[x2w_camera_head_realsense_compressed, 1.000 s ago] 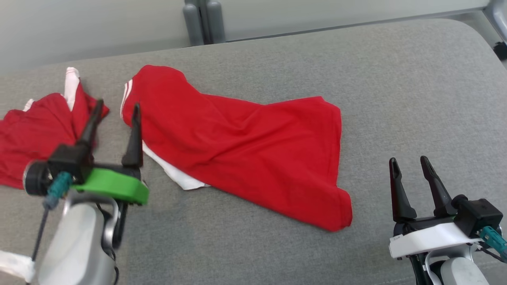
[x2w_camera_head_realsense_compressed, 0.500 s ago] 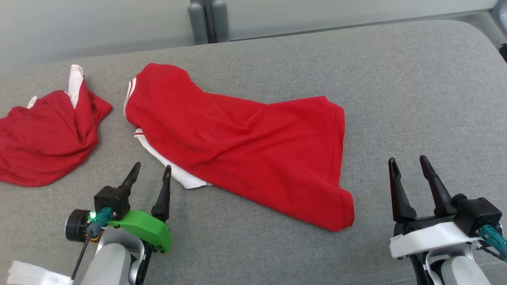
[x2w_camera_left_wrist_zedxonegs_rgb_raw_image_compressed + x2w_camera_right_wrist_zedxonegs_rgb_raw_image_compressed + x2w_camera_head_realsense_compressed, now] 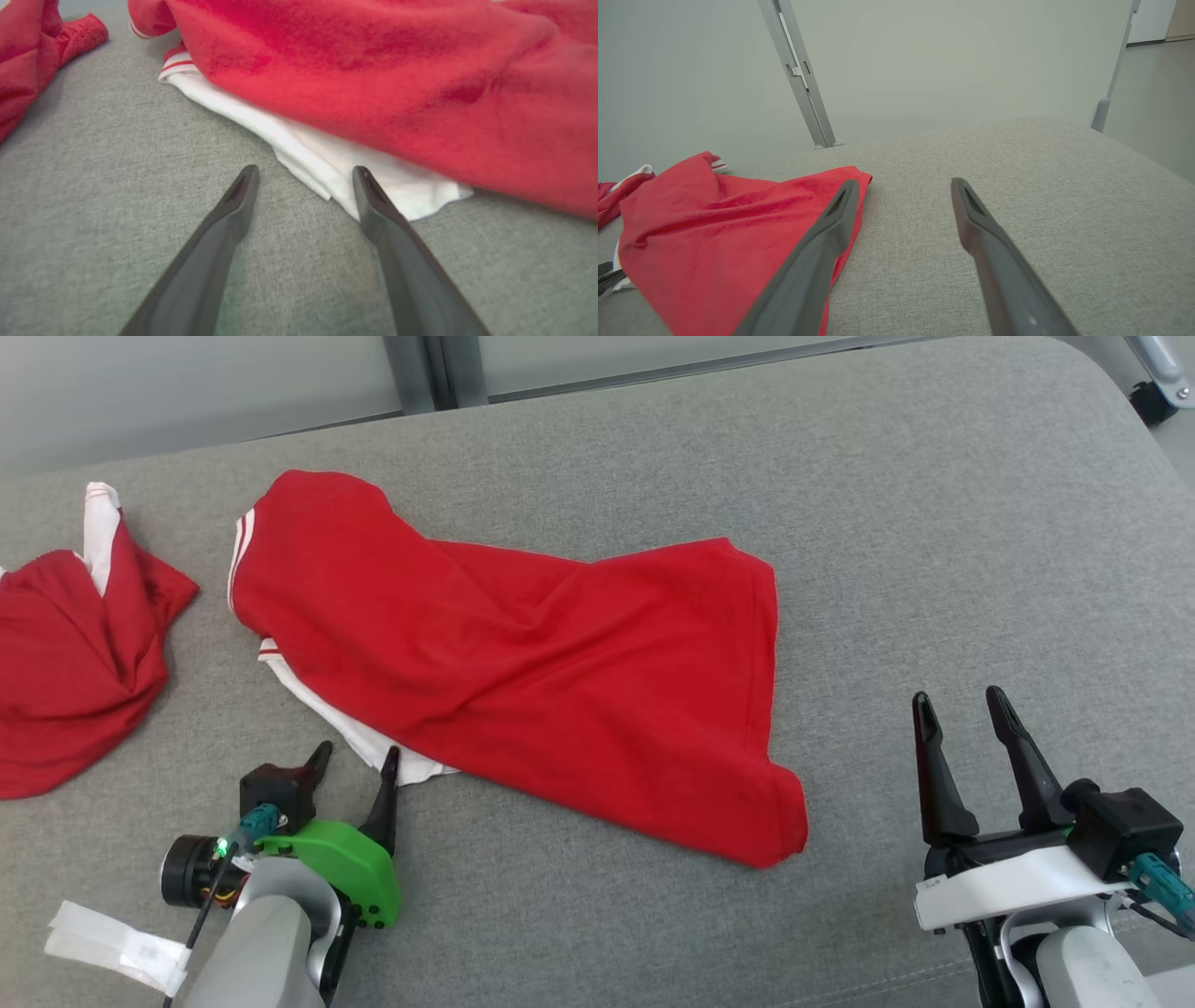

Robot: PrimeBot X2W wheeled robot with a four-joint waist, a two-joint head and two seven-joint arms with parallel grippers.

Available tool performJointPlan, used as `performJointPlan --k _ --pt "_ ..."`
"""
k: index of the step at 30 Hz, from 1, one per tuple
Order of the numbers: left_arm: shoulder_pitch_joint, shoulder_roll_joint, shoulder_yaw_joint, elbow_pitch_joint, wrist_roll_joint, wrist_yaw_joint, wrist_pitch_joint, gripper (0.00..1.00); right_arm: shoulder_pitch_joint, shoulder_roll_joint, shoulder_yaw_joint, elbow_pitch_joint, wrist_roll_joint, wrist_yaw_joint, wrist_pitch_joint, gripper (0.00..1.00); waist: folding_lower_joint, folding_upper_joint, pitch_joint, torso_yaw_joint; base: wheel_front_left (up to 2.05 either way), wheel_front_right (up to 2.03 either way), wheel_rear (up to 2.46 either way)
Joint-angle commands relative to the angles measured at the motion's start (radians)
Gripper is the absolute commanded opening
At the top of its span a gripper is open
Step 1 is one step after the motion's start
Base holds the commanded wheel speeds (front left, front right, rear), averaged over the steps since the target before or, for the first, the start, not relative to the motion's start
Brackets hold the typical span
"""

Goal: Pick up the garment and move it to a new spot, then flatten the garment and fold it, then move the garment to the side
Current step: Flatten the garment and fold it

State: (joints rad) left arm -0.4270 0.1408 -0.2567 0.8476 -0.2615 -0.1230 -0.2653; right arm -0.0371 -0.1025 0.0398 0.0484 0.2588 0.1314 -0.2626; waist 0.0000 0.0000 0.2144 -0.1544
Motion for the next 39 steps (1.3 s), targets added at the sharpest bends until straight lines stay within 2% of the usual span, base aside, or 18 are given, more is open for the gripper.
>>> performJointPlan --k 1,2,9,14,19,25,32,34,35,36,39 --pt "-0.017 -0.009 -0.006 0.018 -0.014 -0.005 0.002 0.51 -0.009 0.003 -0.004 0.001 -0.007 -0.001 -0.003 1.00 0.0000 0.0000 0.005 -0.009 0.00 0.00 0.00" --pt "-0.025 -0.010 -0.007 0.015 -0.017 -0.006 0.002 0.00 -0.008 0.004 -0.005 0.000 -0.008 -0.001 -0.003 1.00 0.0000 0.0000 0.006 -0.010 0.00 0.00 0.00" --pt "-0.011 -0.015 -0.005 -0.065 -0.034 -0.009 0.001 0.00 0.015 0.011 -0.020 0.005 -0.008 -0.001 -0.003 1.00 0.0000 0.0000 -0.020 0.009 0.00 0.00 0.00" --pt "0.064 -0.008 0.019 -0.235 -0.010 -0.006 0.001 0.00 0.039 0.011 -0.035 0.009 -0.005 -0.001 -0.003 1.00 0.0000 0.0000 -0.061 0.060 0.00 0.00 0.00" --pt "0.175 0.014 0.019 -0.373 0.009 0.021 0.003 0.00 0.056 0.010 -0.038 0.013 -0.001 -0.001 -0.003 1.00 0.0000 0.0000 -0.091 0.115 0.00 0.00 0.00" --pt "0.335 0.045 0.011 -0.526 0.013 0.073 0.099 0.00 0.062 0.010 -0.047 0.014 0.000 -0.001 -0.003 1.00 0.0000 0.0000 -0.101 0.159 0.00 0.00 0.00" --pt "0.503 0.049 -0.007 -0.615 -0.023 0.092 0.225 0.00 0.061 0.003 -0.046 0.022 0.004 -0.001 -0.003 1.00 0.0000 0.0000 -0.093 0.170 0.00 0.00 0.00" --pt "0.518 0.049 -0.009 -0.635 -0.024 0.098 0.228 0.00 0.065 0.000 -0.051 0.023 0.005 -0.001 -0.003 1.00 0.0000 0.0000 -0.093 0.172 0.00 0.00 0.00" --pt "0.525 0.049 -0.007 -0.642 -0.024 0.102 0.224 0.43 0.067 -0.001 -0.053 0.025 0.005 -0.001 -0.003 1.00 0.0000 0.0000 -0.094 0.173 0.00 0.00 0.00" --pt "0.526 0.048 -0.003 -0.652 -0.023 0.108 0.216 1.00 0.069 -0.003 -0.055 0.027 0.006 -0.001 -0.003 1.00 0.0000 0.0000 -0.096 0.175 0.00 0.00 0.00" --pt "0.508 0.048 0.010 -0.685 -0.021 0.119 0.179 1.00 0.072 -0.009 -0.061 0.032 0.005 -0.001 -0.003 1.00 0.0000 0.0000 -0.101 0.179 0.00 0.00 0.00"
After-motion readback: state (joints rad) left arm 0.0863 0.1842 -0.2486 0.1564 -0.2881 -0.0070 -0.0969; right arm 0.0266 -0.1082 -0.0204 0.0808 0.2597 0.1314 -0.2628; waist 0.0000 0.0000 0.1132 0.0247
